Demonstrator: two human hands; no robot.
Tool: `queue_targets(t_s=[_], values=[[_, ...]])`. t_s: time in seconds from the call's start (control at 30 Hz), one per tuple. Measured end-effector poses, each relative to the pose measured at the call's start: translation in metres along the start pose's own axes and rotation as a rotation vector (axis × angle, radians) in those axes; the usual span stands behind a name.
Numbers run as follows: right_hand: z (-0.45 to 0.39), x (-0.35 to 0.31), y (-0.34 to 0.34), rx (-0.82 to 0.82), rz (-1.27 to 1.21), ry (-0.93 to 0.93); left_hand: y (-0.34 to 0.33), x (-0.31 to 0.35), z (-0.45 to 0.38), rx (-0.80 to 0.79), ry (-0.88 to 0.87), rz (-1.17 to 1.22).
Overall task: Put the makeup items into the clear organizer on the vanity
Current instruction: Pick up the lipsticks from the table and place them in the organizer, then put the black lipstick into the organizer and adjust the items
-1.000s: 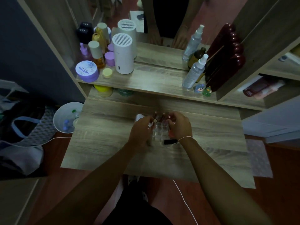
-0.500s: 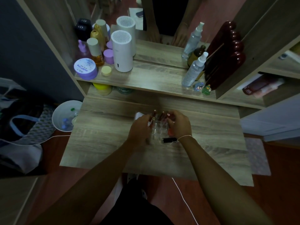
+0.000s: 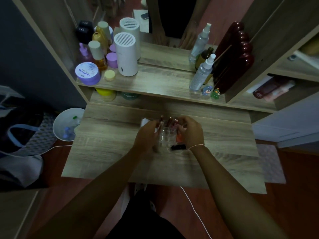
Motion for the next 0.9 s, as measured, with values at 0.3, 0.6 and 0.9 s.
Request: queue_targets(t_s=[0.3,0.6,0.9], values=[[0.062,0.036,0.005,0.092,-0.036,-0.009,-0.006,0.005,0.031,0.059,-0.115,-0.392],[0.079,0.078,-0.049,-0.117,-0.027,-0.153,-0.063,0.009,0.062,-0.141,-0.325,-0.655],[0.080,0.080,-0.067,-0.131,0.011,-0.171,-0.084,-0.015,0.062,-0.313,-0.241,-0.749]])
Point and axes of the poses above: each hand's wrist, its own z-axis away from the middle knuckle, its own y-axis out of the back of the hand, x = y × z, the point moved 10 cm from there along -z, towards the middle knuckle, and after that the axes turned 14 degrees about -x, right-handed, at the moved point
